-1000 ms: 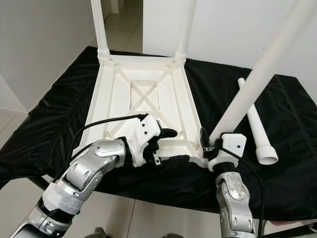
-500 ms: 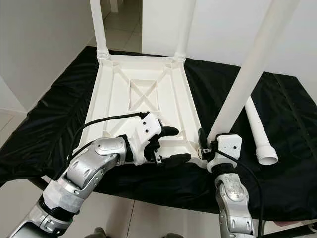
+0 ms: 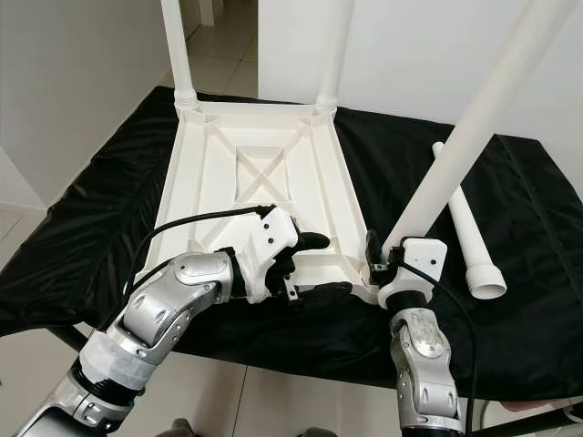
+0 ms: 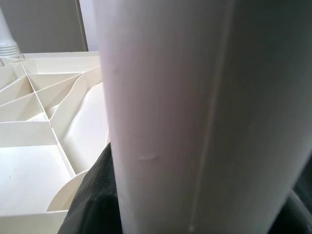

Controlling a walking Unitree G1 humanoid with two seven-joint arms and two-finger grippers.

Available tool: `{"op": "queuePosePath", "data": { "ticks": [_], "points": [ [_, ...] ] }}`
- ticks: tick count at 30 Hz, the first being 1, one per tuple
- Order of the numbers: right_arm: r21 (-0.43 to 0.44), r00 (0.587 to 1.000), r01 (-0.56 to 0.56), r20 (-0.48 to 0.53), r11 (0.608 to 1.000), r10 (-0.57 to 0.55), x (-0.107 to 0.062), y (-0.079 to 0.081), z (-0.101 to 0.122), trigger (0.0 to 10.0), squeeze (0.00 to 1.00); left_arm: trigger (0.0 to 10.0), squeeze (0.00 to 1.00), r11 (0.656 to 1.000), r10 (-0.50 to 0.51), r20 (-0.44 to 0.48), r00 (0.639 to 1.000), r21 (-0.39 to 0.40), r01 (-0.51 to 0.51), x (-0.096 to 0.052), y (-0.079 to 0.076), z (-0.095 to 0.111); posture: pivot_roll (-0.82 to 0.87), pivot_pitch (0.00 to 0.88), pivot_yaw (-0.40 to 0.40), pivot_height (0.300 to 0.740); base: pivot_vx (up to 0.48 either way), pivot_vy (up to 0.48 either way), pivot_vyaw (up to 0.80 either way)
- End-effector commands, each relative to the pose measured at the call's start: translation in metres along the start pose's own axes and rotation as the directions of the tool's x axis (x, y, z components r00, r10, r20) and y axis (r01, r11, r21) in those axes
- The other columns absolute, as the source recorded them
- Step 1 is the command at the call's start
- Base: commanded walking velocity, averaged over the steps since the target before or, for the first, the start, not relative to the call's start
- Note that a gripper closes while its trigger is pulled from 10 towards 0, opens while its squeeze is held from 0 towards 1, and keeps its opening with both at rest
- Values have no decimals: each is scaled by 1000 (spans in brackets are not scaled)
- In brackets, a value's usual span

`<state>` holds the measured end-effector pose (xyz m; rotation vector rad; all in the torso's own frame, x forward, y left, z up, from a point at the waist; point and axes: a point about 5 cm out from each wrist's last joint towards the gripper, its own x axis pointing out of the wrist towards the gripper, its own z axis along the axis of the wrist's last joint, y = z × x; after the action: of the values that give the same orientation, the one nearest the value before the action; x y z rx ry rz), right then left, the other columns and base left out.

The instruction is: Building children table

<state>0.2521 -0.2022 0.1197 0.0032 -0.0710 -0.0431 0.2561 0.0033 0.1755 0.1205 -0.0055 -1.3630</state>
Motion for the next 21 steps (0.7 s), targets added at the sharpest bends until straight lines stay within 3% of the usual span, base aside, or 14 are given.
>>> {"op": "queuePosePath", "data": {
  "ticks": [1,8,13,21],
  "points": [
    [14,989,31,-143,999,-29,-5,-4,-24,10000,0,10000,0,999,-49,4,999,1,49,3,-4,1,11,0,-22,740,0,0,0],
    [-8,988,75,-138,997,-75,-5,-3,-24,10000,0,10000,0,999,-45,6,999,2,45,3,-3,2,13,0,-24,740,0,0,0],
    [19,957,269,-116,963,-265,-7,-1,-23,10000,0,10000,0,999,-41,6,999,4,41,2,-2,2,10,0,-22,740,0,0,0],
    [46,921,386,-76,922,-382,-6,10,-17,10000,0,10000,0,999,-31,15,999,9,31,3,0,4,14,0,-22,740,0,0,0]
  ]
}}
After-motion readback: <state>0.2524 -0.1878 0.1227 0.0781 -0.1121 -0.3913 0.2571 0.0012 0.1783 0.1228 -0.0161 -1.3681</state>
